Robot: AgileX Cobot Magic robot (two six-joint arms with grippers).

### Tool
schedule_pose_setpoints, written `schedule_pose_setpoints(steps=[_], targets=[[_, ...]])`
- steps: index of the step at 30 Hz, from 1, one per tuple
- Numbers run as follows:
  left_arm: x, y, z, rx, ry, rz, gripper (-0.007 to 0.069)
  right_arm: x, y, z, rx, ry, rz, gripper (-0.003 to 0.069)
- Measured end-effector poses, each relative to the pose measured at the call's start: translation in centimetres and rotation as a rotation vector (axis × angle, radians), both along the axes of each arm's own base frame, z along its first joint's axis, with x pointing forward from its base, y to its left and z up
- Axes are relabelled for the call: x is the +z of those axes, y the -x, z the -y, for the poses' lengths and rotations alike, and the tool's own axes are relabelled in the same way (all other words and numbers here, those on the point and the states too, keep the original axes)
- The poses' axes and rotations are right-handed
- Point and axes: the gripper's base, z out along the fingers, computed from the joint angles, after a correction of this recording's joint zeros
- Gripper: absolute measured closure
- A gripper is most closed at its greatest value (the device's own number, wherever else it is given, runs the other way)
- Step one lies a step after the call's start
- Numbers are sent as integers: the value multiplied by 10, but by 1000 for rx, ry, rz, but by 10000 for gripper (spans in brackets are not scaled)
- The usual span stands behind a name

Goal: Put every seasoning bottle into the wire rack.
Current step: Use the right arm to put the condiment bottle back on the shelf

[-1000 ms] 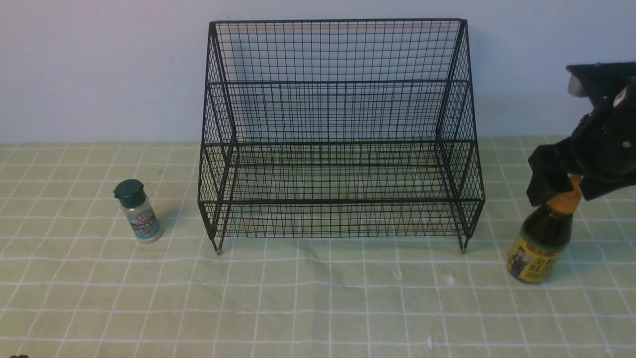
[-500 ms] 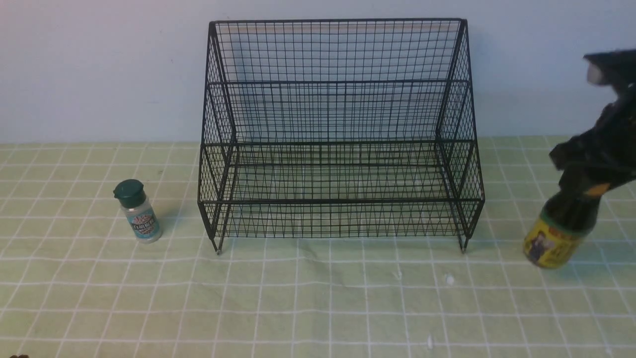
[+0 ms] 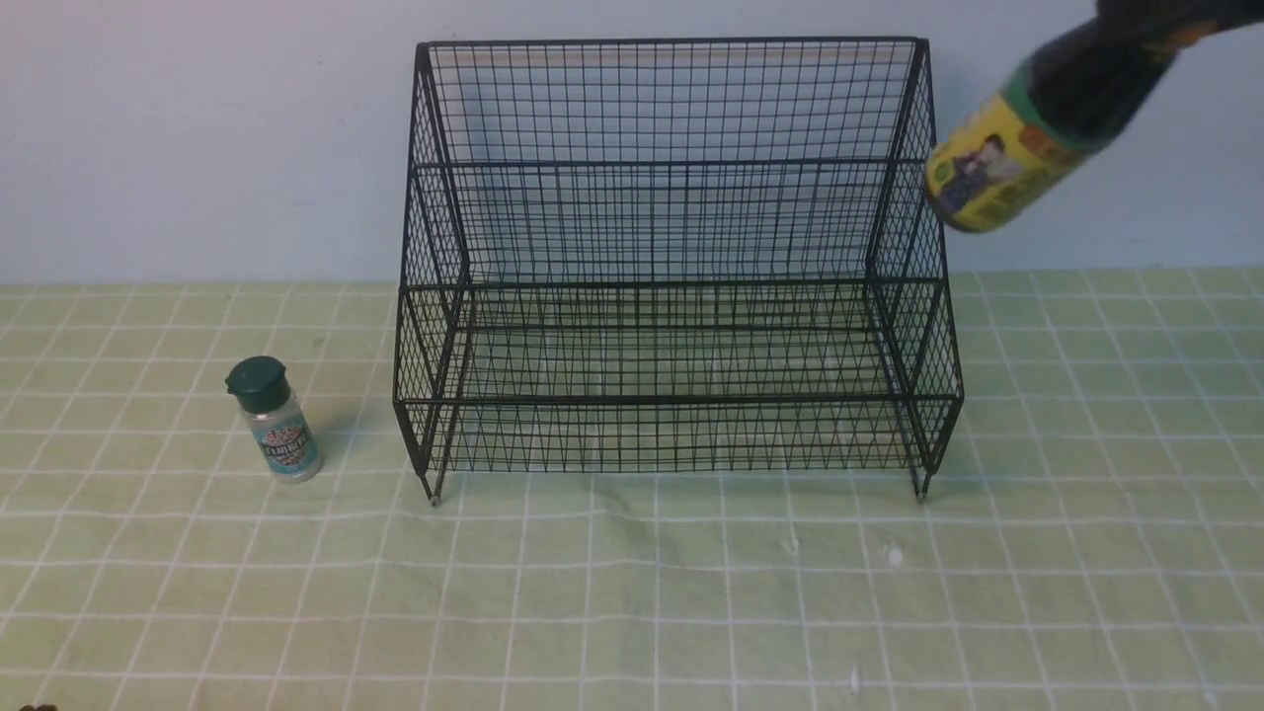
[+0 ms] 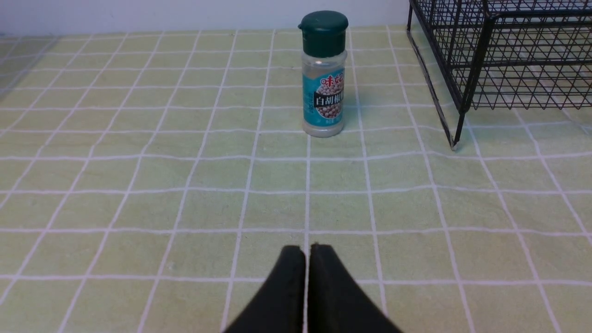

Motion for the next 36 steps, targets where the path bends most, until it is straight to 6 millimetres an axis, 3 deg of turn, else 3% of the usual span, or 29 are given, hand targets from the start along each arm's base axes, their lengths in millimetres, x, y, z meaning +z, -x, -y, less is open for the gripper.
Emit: schedule_pose_setpoints(steps=[4, 7, 12, 23, 31, 36], targets=[[0, 0, 0, 0, 0, 0, 631, -19, -16, -18, 50, 24, -45, 357], [0, 0, 0, 0, 0, 0, 631, -45, -35, -41, 96, 74, -90, 357], [0, 0, 0, 0, 0, 0, 631, -72, -55, -57, 116, 112, -122, 357], [0, 0, 0, 0, 0, 0, 631, -132, -89, -68, 123, 147, -259, 357], [0, 0, 0, 0, 0, 0, 631, -147, -90, -86, 165, 191, -281, 348], [0, 0, 0, 0, 0, 0, 631, -143, -89, -90, 172, 191, -258, 227]])
